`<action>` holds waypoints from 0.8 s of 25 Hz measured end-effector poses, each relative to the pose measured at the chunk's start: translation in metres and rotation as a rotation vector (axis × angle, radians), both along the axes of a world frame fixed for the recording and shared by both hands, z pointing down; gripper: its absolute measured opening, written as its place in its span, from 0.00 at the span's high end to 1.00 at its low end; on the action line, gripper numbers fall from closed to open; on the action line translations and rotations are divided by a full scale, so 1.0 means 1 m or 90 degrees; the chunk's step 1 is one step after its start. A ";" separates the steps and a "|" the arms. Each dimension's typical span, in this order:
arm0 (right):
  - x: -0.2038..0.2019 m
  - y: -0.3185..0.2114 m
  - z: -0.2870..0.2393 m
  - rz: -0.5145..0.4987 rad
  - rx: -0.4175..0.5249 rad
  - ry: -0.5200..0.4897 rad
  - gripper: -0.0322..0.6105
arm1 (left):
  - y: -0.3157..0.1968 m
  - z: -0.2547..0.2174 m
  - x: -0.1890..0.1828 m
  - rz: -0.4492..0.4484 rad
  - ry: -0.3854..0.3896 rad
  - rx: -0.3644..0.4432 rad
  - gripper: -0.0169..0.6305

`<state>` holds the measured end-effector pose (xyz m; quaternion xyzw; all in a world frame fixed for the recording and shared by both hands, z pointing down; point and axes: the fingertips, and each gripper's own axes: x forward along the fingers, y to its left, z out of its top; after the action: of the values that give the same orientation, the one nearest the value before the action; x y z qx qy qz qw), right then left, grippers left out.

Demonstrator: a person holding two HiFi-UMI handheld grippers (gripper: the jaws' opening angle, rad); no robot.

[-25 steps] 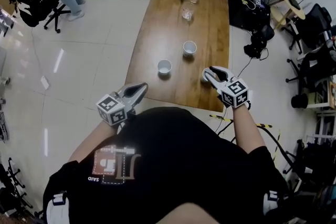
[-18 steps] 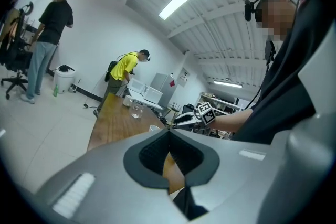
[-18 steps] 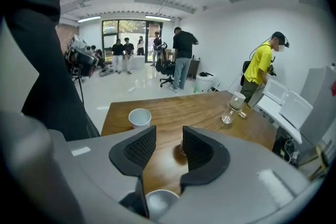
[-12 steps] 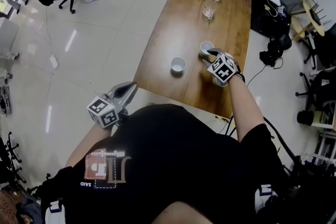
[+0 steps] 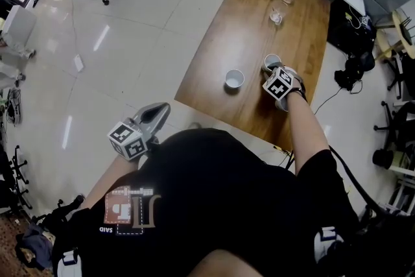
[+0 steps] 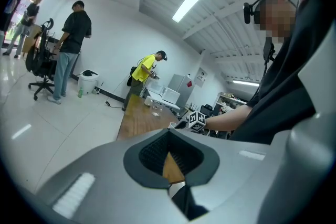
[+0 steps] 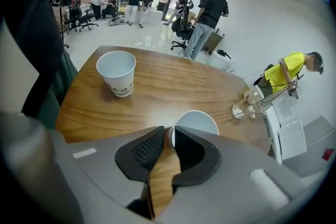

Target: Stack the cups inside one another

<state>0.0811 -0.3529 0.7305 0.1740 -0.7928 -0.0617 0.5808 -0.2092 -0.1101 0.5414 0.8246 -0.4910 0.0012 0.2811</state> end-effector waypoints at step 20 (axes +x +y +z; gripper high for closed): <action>0.004 0.012 -0.066 0.032 0.017 -0.075 0.90 | -0.009 -0.011 0.023 0.043 0.022 0.030 0.97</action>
<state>0.0853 -0.3411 0.6642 0.2050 -0.8201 -0.0473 0.5322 -0.1858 -0.1194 0.5303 0.8470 -0.4579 -0.0150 0.2694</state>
